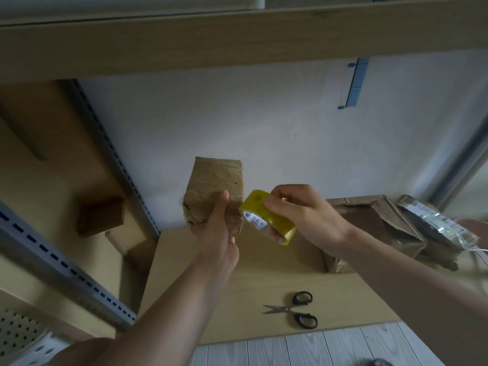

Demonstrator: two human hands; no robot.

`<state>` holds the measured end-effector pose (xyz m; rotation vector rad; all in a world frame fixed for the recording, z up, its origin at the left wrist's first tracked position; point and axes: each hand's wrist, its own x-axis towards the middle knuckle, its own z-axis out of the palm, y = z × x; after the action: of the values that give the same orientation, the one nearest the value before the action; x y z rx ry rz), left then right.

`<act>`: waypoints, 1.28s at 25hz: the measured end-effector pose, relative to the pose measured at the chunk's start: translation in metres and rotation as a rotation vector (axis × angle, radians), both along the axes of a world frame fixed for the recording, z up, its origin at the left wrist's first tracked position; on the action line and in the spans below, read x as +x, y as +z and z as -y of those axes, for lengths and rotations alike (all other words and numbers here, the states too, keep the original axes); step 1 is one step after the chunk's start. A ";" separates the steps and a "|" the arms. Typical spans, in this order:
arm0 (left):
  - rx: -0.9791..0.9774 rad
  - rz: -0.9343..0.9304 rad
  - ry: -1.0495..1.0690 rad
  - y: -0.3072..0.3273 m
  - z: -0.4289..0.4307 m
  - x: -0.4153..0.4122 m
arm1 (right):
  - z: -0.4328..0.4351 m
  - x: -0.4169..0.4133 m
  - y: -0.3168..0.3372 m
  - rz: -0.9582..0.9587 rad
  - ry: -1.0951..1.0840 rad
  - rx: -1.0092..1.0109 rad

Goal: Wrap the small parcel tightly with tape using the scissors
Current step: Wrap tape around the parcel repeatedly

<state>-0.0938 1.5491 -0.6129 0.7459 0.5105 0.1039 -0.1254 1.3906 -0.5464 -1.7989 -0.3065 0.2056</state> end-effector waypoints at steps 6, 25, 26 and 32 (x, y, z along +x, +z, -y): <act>0.057 -0.077 -0.156 0.015 0.001 0.000 | -0.018 -0.028 -0.019 0.072 -0.037 0.198; -0.149 -0.105 -0.234 0.050 -0.042 0.005 | -0.004 -0.024 -0.067 0.415 -0.163 -0.643; -0.156 -0.116 -0.265 0.048 -0.041 0.004 | 0.002 -0.017 -0.068 0.441 -0.182 -0.673; -0.111 -0.168 -0.336 0.049 -0.040 -0.003 | 0.017 -0.001 -0.068 0.571 -0.233 -0.777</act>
<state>-0.0969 1.5891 -0.5642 0.7250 0.5388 -0.3001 -0.1266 1.3733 -0.6141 -2.6307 -0.4508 -0.4250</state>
